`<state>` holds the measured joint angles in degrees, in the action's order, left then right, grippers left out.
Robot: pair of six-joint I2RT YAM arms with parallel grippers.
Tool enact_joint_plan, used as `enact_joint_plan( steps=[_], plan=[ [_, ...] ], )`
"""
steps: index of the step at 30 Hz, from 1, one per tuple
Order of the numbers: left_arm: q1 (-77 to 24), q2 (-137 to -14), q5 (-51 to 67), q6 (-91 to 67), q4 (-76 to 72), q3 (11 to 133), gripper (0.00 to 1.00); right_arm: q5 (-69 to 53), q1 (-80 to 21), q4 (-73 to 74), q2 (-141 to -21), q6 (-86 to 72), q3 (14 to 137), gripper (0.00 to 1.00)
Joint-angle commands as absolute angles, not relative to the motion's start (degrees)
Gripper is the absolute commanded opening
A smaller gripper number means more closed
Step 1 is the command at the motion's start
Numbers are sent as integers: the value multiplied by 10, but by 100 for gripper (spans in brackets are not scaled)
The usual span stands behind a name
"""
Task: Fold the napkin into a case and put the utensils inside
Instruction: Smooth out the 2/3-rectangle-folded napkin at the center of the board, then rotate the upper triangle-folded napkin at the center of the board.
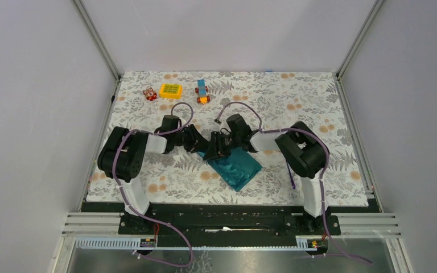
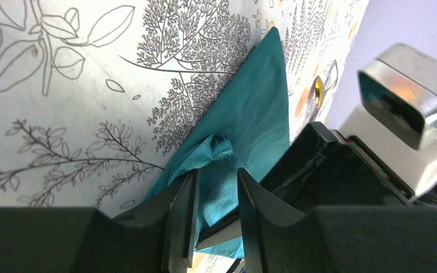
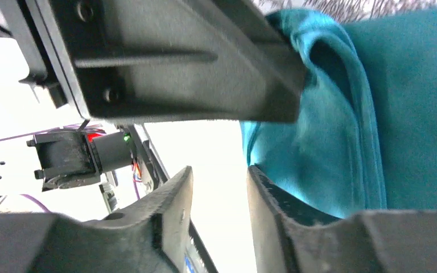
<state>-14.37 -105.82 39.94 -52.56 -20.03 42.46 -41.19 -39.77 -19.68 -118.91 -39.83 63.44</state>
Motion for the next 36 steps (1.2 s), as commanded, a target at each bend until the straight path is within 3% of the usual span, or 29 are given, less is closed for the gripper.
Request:
enact_joint_plan(
  steps=[1,5,10,17,22,27,34,36],
  plan=[
    [-145,-1001,366,-472,-115,453,41,-403,-403,-68,-1090,-346,635,49],
    [-146,-947,393,-469,-76,475,54,-333,-404,98,-1029,-254,641,60],
    [-146,-876,417,-449,4,514,66,-223,-403,219,-962,-197,604,62],
    [-147,-789,419,-401,99,513,73,-155,-424,238,-908,-218,551,46],
    [-147,-733,417,-399,125,468,73,-113,-450,213,-912,-243,530,30],
    [-148,-686,339,-404,142,414,72,-79,-462,192,-904,-258,506,19],
    [-174,-702,236,-447,103,348,57,-75,-473,149,-906,-272,468,13],
    [-184,-731,205,-456,89,340,48,-76,-476,133,-905,-278,459,13]
  ],
)
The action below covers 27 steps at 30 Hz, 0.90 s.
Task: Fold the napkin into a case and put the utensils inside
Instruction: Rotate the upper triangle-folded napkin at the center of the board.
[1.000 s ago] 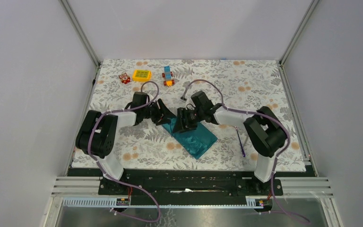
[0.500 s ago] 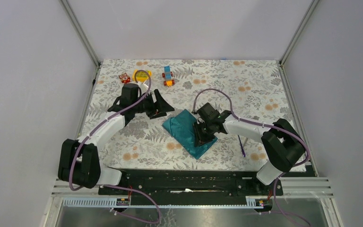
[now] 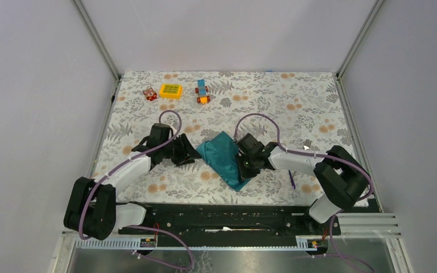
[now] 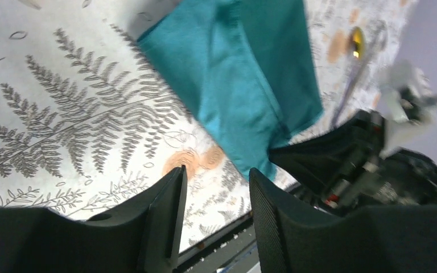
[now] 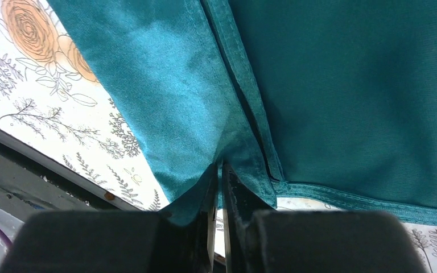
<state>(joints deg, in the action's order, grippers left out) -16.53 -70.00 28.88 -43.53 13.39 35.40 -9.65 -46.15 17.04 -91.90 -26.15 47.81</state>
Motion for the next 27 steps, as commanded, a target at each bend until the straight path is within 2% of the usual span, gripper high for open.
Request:
enact_joint_plan(
  steps=[1,3,9,20,27],
  plan=[
    [-187,-749,193,-460,82,337,44,-76,-477,125,-903,-282,455,13],
    [-189,-782,180,-470,65,333,38,-76,-480,114,-903,-288,450,13],
    [-193,-883,155,-471,31,354,28,-55,-481,107,-901,-300,444,13],
    [-193,-1055,234,-497,-37,451,24,-25,-497,43,-901,-380,417,13],
    [-192,-1095,235,-489,-4,537,24,-42,-524,-79,-961,-475,434,14]
  ],
)
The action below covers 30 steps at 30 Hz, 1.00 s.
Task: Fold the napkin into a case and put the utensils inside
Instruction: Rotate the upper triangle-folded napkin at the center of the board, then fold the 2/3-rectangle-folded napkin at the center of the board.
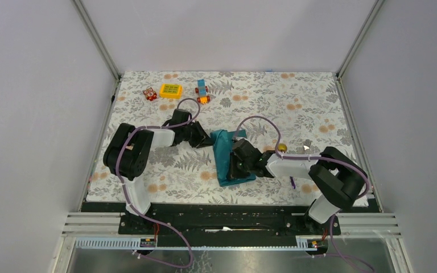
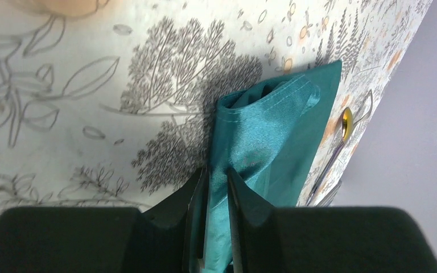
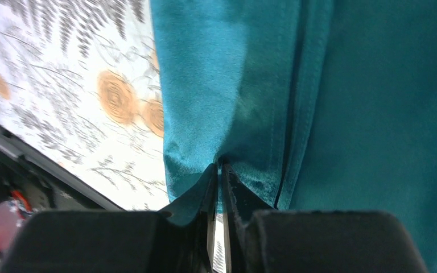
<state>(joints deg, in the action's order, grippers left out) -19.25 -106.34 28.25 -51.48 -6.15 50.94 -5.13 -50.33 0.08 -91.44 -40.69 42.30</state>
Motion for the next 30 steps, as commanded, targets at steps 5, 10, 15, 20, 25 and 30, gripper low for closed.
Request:
enact_joint_plan(
  steps=[5,10,15,20,25,30],
  plan=[
    [-173,-1027,185,-446,70,534,28,-52,-528,-59,-971,-464,491,21],
    [-140,-923,173,-390,131,490,44,-14,-516,51,-903,-386,515,46],
    [-160,-846,225,-387,151,448,47,-78,-458,116,-834,-303,487,66],
    [-250,-812,231,-437,131,435,47,-170,-373,136,-805,-257,441,68],
    [-320,-824,241,-490,72,434,43,-222,-334,112,-808,-249,408,56],
    [-375,-861,229,-506,65,449,38,-208,-334,78,-814,-265,371,49]
  ],
)
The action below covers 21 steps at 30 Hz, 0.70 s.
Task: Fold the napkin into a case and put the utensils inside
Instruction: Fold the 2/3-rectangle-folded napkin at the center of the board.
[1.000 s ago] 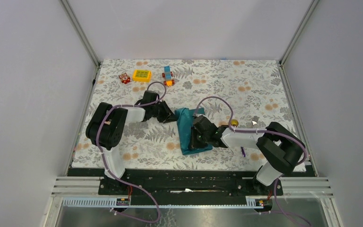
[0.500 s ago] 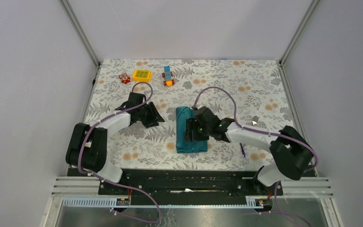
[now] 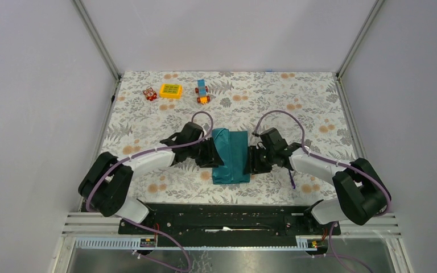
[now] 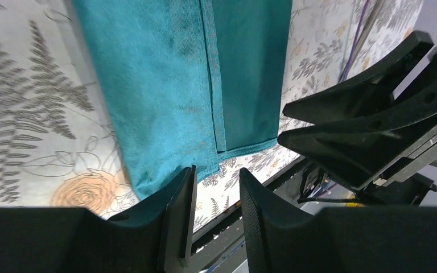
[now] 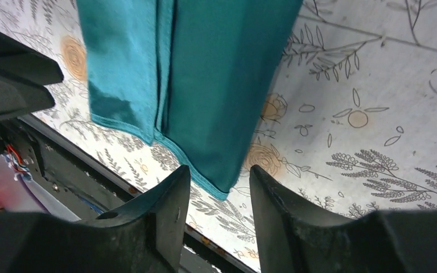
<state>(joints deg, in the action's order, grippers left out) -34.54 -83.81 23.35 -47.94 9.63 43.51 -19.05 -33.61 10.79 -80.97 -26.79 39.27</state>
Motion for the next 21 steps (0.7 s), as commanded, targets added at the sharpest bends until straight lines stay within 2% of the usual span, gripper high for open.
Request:
enact_joint_plan(
  steps=[1,7,9,10,12,14,16,18,21],
  plan=[
    [-384,-861,220,-507,66,451,39,-208,-334,67,-816,-271,360,47],
    [-457,-846,152,-494,83,466,49,-260,-336,-55,-834,-335,283,28],
    [-491,-851,108,-486,110,489,54,-267,-336,-70,-825,-350,276,26],
    [-511,-856,88,-485,125,504,60,-239,-335,-45,-813,-350,283,28],
    [-547,-875,47,-482,153,537,67,-142,-330,58,-780,-350,304,52],
    [-581,-898,0,-484,190,579,69,-45,-315,144,-747,-350,326,77],
    [-609,-938,-51,-491,239,627,70,34,-296,210,-714,-349,344,93],
    [-630,-975,-93,-501,288,676,70,62,-268,243,-681,-343,354,99],
    [-650,-1026,-133,-508,346,748,66,26,-194,254,-660,-337,359,100]
  ],
)
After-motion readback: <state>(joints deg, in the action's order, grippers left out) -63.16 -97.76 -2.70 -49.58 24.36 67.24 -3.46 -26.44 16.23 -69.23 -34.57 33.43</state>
